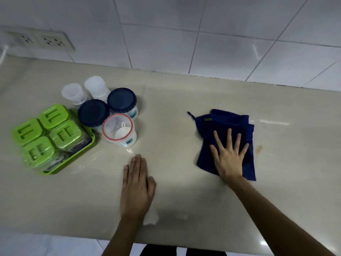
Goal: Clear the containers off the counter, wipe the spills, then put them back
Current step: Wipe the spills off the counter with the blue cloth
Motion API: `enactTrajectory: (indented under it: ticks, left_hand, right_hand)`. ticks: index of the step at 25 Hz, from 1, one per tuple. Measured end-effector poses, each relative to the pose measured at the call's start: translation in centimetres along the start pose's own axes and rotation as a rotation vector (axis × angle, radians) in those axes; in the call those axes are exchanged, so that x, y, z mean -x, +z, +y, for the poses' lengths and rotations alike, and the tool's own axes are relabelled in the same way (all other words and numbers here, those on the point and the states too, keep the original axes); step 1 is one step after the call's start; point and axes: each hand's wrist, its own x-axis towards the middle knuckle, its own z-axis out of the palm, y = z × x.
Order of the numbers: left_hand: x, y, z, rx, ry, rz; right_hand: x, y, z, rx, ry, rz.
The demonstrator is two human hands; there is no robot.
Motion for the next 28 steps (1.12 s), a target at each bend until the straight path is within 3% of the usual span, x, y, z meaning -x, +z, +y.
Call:
enactTrajectory:
  ticks: [2,4,7,11,14,17,21,24,28]
  left_hand:
    - [-0.2,-0.1,0.2,0.0,0.033,0.009]
    - [0.3,-0.2,-0.9,-0.031,0.007,0.013]
    - [0.5,-0.2,-1.2,-0.049,0.003,0.014]
    - [0.5,-0.2,-0.5,-0.023,0.015,0.028]
    - [0.4,-0.2,-0.4,-0.02,0.022,0.044]
    - [0.6,0.0,-0.4,-0.026,0.029,0.039]
    - [0.6,0.4,-0.5,-0.045,0.039,0.071]
    - [0.6,0.3,-0.4,-0.04,0.044,0.106]
    - [0.6,0.1,-0.4,-0.035,0.03,0.087]
  right_hand:
    - [3.0,0.5,-4.1,-0.025,-0.093,0.006]
    - [5.7,1.9,-8.7,0.008,-0.334,0.008]
    - [5.1,1.6,-6.7,-0.001,-0.453,-0.005]
    - [3.2,0.2,4.6,-0.08,-0.085,0.038]
    - [3.4,-0.3,7.2,-0.091,0.185,0.025]
    - [4.2,0.4,1.2,-0.064,0.209,0.009]
    - [7.2,1.4,-4.3,-0.063,-0.048,0.01]
    - [7.1,1.2,1.9,-0.085,-0.148,0.051]
    - [6.8,0.2,12.3,-0.158,0.192,0.093]
